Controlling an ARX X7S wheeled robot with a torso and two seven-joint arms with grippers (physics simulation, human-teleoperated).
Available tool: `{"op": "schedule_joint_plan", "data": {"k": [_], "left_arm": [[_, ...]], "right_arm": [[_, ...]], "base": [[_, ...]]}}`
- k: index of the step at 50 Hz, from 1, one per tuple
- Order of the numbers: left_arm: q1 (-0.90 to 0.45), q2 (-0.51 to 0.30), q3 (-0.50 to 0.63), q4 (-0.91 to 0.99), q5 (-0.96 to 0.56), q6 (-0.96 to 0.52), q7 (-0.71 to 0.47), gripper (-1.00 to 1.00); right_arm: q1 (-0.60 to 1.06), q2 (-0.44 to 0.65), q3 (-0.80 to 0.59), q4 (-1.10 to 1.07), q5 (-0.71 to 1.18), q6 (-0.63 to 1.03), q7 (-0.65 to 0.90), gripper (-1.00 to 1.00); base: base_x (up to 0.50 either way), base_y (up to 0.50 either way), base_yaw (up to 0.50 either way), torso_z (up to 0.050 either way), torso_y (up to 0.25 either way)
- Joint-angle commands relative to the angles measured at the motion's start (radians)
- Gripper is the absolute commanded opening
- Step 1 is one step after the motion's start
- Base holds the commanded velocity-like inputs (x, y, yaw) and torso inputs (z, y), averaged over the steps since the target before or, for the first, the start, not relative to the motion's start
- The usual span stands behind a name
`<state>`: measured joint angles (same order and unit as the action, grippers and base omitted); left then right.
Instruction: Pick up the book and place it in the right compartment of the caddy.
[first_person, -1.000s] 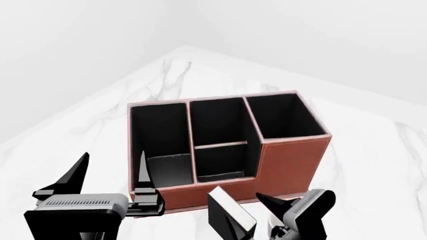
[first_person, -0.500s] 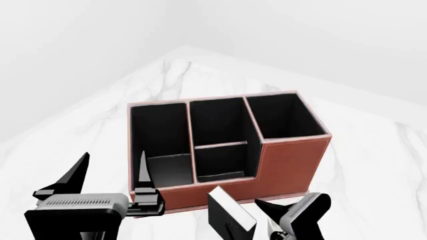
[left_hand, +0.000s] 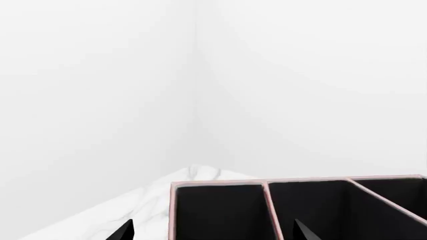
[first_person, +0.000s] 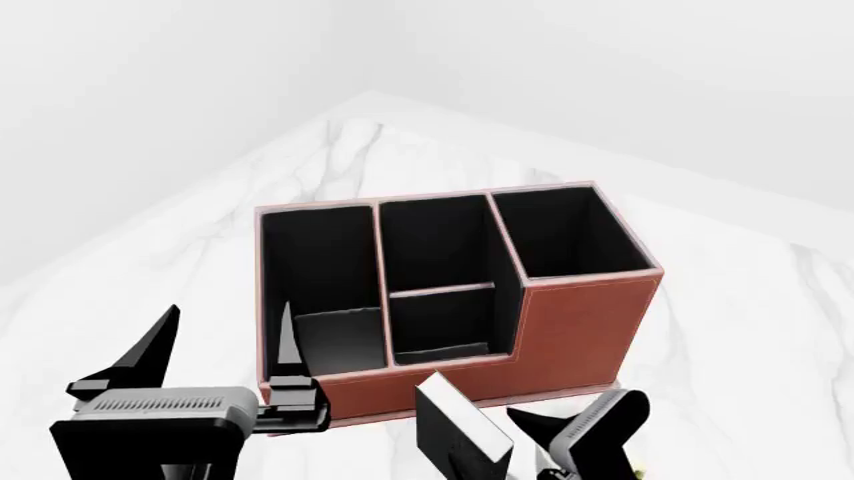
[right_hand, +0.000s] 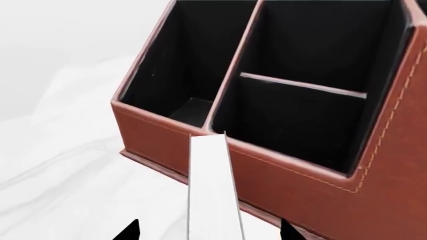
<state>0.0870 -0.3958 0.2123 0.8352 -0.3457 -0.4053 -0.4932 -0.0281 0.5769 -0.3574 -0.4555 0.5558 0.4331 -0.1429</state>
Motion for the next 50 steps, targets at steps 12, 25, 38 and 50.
{"op": "schedule_joint_plan", "data": {"k": [12, 25, 38, 50], "left_arm": [[0.0, -0.007, 0.006, 0.0, -0.002, 0.004, -0.009, 1.0], [-0.002, -0.011, 0.008, -0.002, -0.007, 0.007, -0.012, 1.0], [-0.003, -0.013, 0.009, -0.003, -0.011, 0.009, -0.016, 1.0], [-0.003, -0.016, 0.012, -0.005, -0.012, 0.012, -0.02, 1.0]], "right_arm": [[0.009, 0.002, -0.012, 0.011, 0.0, 0.028, 0.016, 1.0], [0.021, -0.001, -0.027, 0.027, -0.015, 0.045, 0.029, 1.0], [0.026, 0.002, -0.044, 0.031, -0.029, 0.055, 0.034, 1.0], [0.022, 0.003, -0.047, 0.032, -0.032, 0.047, 0.035, -1.0]], "base": [[0.0, 0.0, 0.0, 0.0, 0.0], [0.0, 0.0, 0.0, 0.0, 0.0], [0.0, 0.0, 0.0, 0.0, 0.0], [0.0, 0.0, 0.0, 0.0, 0.0]]}}
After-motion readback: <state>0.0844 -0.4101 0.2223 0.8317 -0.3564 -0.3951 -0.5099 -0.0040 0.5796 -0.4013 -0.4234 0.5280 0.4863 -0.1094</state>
